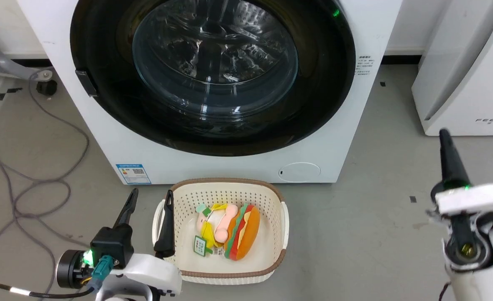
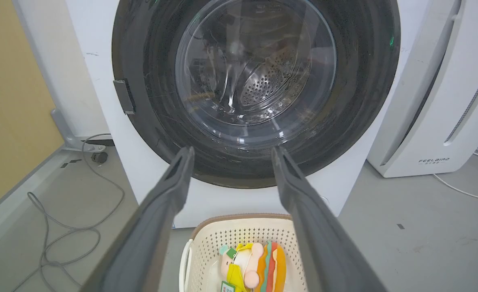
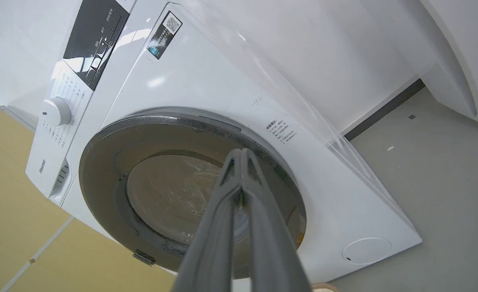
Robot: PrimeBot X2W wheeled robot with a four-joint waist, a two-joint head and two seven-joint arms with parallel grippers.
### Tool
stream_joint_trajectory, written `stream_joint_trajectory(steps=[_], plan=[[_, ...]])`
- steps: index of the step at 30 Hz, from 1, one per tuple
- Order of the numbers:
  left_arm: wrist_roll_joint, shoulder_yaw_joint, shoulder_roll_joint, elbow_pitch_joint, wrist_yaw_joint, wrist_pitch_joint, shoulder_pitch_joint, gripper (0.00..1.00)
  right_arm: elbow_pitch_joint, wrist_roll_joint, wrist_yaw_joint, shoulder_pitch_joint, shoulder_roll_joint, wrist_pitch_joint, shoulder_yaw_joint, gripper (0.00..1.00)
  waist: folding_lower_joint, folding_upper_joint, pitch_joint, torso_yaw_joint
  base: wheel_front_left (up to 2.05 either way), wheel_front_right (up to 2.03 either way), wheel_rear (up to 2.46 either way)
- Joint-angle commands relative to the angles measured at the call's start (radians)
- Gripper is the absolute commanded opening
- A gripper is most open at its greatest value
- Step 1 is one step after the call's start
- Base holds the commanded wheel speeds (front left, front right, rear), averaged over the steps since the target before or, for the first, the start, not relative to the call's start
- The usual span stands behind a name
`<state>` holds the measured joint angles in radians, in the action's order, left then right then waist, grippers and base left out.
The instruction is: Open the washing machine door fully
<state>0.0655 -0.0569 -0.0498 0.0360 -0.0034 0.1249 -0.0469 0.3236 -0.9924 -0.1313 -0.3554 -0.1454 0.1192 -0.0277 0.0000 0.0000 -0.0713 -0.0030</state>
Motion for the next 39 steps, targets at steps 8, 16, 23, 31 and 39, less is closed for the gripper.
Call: stream_joint_trajectory(steps=[8, 16, 23, 31, 39], plan=[[0.02, -0.014, 0.0, -0.012, -0.015, 0.029, -0.058, 1.0, 0.169, -0.195, 0.0, -0.284, -0.09, 0.012, 0.051, 0.0, 0.0, 0.0, -0.06, 0.019, 0.0, 0.0, 0.0], [0.038, -0.017, 0.0, -0.027, -0.018, 0.044, -0.085, 1.0, 0.297, -0.303, 0.0, -0.484, -0.131, -0.035, 0.13, 0.0, 0.0, 0.0, -0.106, 0.032, 0.0, 0.0, 0.0], [0.049, -0.027, 0.0, -0.039, -0.023, 0.058, -0.119, 1.0, 0.461, -0.367, 0.0, -0.695, -0.167, -0.108, 0.243, 0.0, 0.0, 0.0, -0.157, 0.044, 0.0, 0.0, 0.0], [0.056, -0.035, 0.0, -0.044, -0.03, 0.075, -0.157, 1.0, 0.632, -0.404, 0.0, -0.938, -0.173, -0.242, 0.391, 0.0, 0.0, 0.0, -0.207, 0.054, 0.0, 0.0, 0.0], [0.067, -0.045, 0.0, -0.045, -0.03, 0.092, -0.187, 1.0, 0.742, -0.432, 0.0, -1.119, -0.181, -0.391, 0.538, 0.0, 0.0, 0.0, -0.249, 0.067, 0.0, 0.0, 0.0]])
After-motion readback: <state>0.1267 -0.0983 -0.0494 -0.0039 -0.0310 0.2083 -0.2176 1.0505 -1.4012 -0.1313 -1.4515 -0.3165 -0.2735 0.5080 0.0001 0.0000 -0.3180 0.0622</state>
